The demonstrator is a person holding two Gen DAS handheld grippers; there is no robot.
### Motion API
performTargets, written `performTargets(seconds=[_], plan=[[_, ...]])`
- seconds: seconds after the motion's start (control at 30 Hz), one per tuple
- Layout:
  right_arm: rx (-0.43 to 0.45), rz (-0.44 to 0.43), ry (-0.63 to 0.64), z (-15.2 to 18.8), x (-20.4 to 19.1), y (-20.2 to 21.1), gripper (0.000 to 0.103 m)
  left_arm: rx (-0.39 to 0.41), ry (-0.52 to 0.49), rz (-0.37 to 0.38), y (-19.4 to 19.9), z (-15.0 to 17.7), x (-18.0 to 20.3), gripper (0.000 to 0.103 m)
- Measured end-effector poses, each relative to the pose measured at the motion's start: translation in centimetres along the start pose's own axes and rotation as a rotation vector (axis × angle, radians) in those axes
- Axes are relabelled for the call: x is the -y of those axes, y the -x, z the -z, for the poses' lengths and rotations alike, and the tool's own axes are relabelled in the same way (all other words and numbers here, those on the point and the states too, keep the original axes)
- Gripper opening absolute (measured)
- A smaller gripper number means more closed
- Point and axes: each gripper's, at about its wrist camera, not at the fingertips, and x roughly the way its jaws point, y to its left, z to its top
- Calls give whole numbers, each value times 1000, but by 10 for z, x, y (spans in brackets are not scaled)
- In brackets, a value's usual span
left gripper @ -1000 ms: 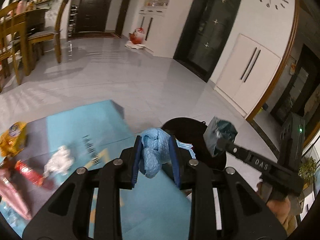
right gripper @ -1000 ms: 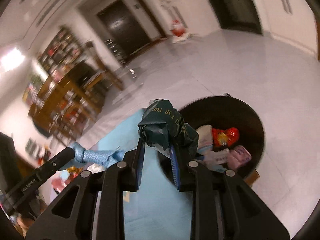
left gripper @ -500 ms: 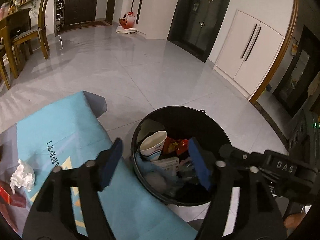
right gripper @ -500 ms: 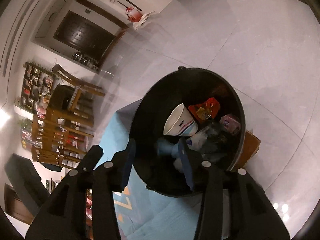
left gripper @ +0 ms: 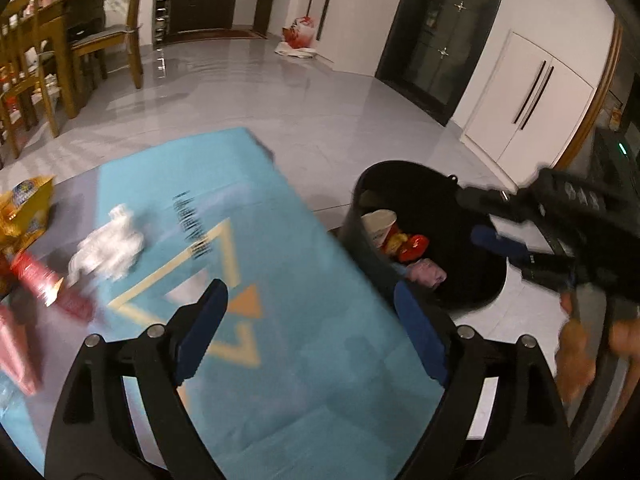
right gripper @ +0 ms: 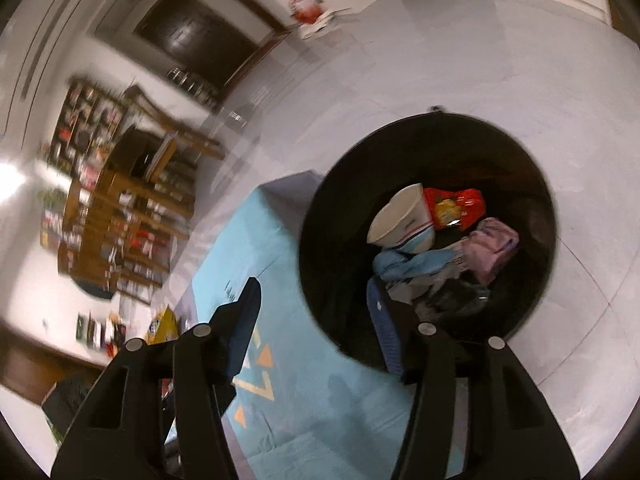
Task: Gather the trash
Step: 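Carry the blue cloth and green bag over the bin and open both grippers, then grasp the clear plastic bag with the left gripper while the right gripper grasps the pink bag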
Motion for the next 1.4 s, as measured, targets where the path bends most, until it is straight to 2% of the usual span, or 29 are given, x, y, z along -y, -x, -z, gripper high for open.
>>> performTargets(seconds=[0.17, 0.27, 0.37, 0.5, 0.6, 0.67, 0.73, 0.83, 0.93, 1.1, 1.2, 1.4], plan=[[-63, -50, 179, 21, -51, -19, 58, 13, -22, -68, 42, 37, -39, 87], [-113, -87, 283, 39, -81, -32, 58, 20, -34, -136, 74, 56, -73, 87], [-177, -151, 375, 62, -109, -42, 59, 45, 5, -221, 111, 65, -116, 87], [-262, -226, 490, 95, -144, -55, 62, 104, 203, -290, 156, 73, -195, 91], [-308, -253, 590, 124, -171, -63, 63, 116, 401, -305, 165, 89, -245, 91], [-340, -273, 641, 140, -182, -67, 64, 96, 486, -309, 164, 100, -268, 91], [-377, -283, 711, 163, -196, -75, 64, 68, 508, -305, 161, 102, -276, 91], [-417, -277, 799, 191, -213, -86, 65, 27, 493, -337, 152, 108, -283, 91], [-434, -270, 849, 211, -226, -99, 65, -8, 494, -337, 140, 111, -288, 91], [-437, -324, 846, 225, -244, -116, 65, -23, 504, -319, 131, 115, -295, 91], [-421, -318, 858, 232, -256, -128, 65, -43, 535, -281, 123, 119, -297, 91], [-449, -329, 808, 235, -263, -151, 65, -72, 568, -264, 107, 121, -303, 91]])
